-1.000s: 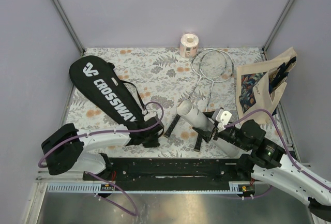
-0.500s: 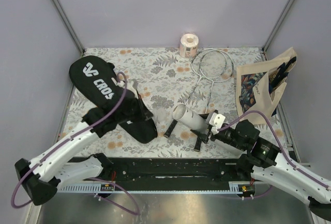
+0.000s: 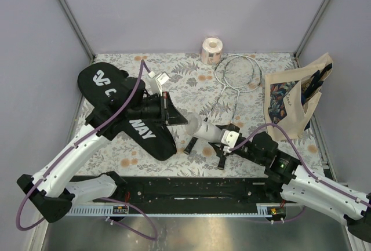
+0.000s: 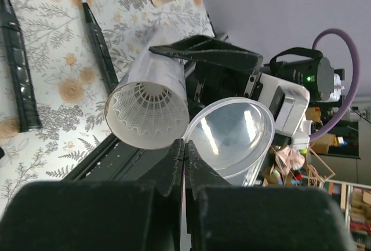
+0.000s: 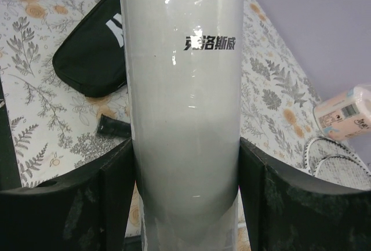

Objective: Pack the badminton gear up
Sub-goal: Close the lid on the shuttle tube.

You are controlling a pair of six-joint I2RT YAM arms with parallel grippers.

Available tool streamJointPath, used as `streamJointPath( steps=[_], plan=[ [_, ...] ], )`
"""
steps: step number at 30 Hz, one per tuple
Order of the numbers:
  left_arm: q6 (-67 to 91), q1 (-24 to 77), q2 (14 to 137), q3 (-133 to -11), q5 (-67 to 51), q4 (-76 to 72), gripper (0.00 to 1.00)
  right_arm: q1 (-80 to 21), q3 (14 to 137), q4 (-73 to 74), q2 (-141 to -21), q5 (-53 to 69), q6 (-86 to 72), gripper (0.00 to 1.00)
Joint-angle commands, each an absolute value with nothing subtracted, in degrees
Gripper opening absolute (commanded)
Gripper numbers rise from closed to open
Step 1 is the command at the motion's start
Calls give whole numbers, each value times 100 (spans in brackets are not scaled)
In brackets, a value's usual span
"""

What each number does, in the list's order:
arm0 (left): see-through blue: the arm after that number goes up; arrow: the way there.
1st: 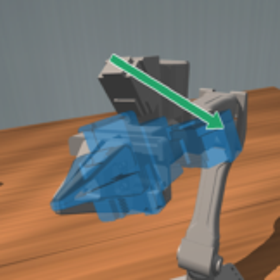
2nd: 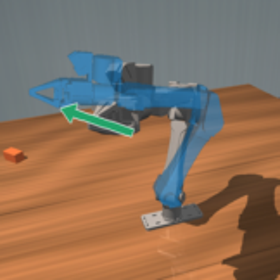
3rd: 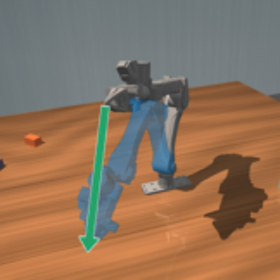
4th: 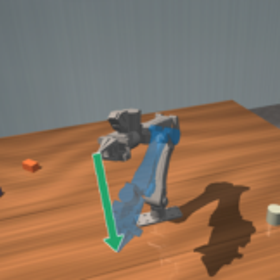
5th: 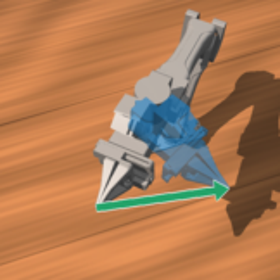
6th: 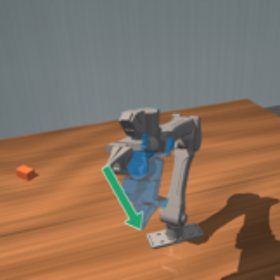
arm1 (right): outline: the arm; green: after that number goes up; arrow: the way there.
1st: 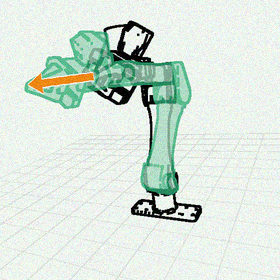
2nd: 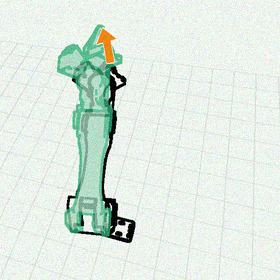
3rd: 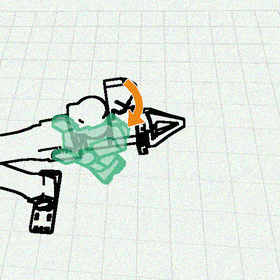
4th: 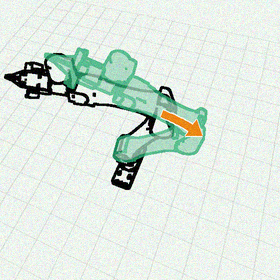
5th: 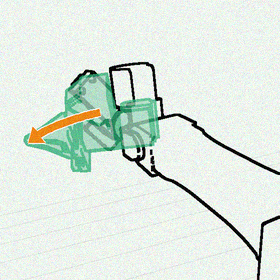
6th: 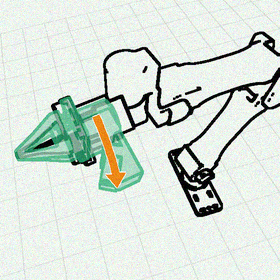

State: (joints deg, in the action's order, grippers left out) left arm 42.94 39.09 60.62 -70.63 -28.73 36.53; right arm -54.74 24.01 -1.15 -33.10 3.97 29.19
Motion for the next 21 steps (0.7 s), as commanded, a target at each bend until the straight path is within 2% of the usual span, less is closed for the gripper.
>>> streamJointPath(
  steps=[1,21],
  plan=[
    [4324,3885,5907,-7014,-3551,3366,0,-5484,2479,-1264,-3252,378,3138,39],
    [4474,3876,5827,-6768,-2901,3393,0,-5484,2470,-1345,-3068,984,3146,39]
  ],
)
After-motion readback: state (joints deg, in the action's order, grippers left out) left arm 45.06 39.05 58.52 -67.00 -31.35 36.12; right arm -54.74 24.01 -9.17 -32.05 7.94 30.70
